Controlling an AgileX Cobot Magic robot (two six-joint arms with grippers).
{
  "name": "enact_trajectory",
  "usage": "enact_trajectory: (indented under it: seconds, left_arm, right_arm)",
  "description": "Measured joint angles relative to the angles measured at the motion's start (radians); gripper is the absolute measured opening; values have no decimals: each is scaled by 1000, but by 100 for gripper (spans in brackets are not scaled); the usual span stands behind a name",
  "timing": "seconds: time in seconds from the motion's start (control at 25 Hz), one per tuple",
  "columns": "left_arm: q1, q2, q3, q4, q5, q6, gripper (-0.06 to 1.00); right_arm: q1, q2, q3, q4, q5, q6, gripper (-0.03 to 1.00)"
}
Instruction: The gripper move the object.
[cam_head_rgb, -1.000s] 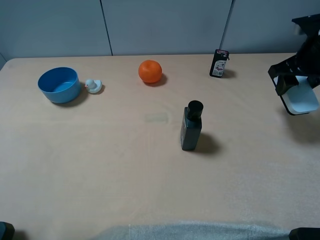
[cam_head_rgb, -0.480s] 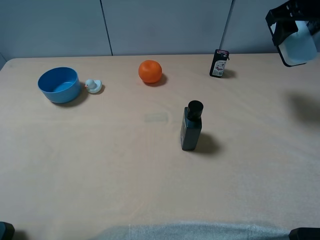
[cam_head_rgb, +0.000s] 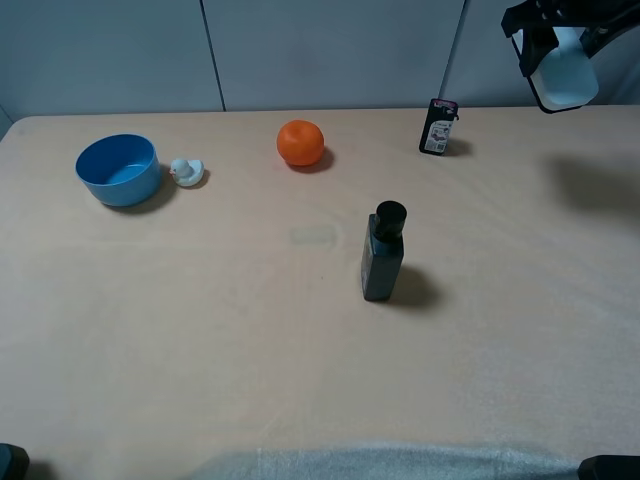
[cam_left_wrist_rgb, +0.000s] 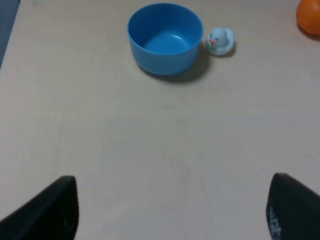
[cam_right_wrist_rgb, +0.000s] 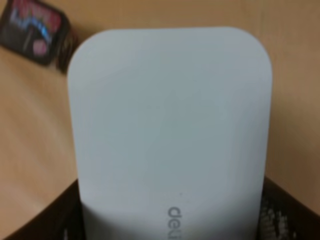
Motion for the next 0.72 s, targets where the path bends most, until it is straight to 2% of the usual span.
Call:
enact_trajectory:
  seconds: [0.32,0.72]
  left_arm:
    - [0,0,0,0,0,0,82]
    - [0,0,0,0,0,0,82]
  right_arm:
    - [0,138,-120,4,3,-28,46]
    - [-7,244,-143,26,-1,-58,46]
